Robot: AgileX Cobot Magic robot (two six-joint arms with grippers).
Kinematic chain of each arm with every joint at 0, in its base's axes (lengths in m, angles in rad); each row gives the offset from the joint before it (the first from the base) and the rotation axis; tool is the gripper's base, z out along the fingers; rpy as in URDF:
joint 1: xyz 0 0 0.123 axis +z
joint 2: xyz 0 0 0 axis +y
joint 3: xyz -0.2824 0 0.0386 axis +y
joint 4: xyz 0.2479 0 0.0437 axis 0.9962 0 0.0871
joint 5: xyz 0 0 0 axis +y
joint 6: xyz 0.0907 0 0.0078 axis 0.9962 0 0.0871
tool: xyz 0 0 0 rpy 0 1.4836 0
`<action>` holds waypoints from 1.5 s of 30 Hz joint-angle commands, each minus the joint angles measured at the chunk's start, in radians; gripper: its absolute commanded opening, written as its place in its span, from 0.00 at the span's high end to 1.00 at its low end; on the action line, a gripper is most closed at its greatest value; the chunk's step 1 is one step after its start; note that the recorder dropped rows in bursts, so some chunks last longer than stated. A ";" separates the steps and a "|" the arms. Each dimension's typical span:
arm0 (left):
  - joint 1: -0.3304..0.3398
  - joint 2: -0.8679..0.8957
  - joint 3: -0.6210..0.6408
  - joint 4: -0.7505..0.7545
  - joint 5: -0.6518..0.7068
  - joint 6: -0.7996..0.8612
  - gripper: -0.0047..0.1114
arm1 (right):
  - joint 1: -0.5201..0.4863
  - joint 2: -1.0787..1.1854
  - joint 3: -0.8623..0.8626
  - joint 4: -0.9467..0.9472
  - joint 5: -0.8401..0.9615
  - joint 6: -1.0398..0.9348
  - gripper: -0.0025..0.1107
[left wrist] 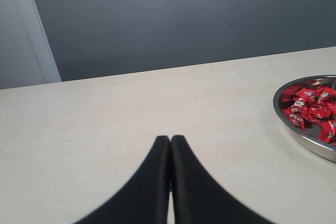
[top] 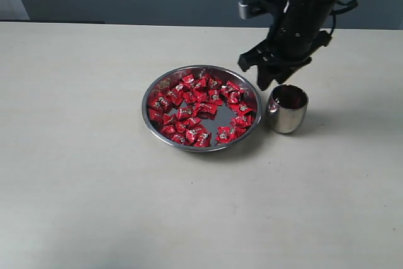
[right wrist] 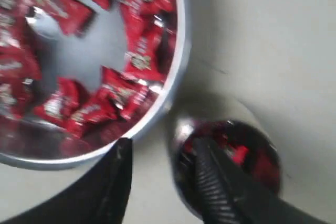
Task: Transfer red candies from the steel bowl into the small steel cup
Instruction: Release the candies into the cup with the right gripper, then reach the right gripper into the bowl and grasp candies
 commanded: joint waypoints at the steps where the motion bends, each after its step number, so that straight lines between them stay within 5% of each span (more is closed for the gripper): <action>1: -0.006 -0.005 0.002 -0.004 -0.006 -0.004 0.96 | 0.074 0.010 0.002 0.137 -0.128 -0.143 0.63; 7: -0.006 -0.005 0.002 -0.004 -0.006 -0.004 0.96 | 0.139 0.086 -0.001 0.151 -0.248 -0.142 0.52; 15: -0.006 -0.005 0.002 -0.004 -0.006 -0.004 0.96 | 0.180 0.166 -0.023 0.286 -0.341 -0.169 0.52; 37: -0.006 -0.005 0.002 -0.004 -0.006 -0.004 0.96 | 0.214 0.282 -0.070 0.271 -0.437 -0.169 0.53; 45: -0.006 -0.005 0.002 -0.004 -0.006 -0.004 0.96 | 0.214 0.294 -0.070 0.271 -0.437 -0.169 0.75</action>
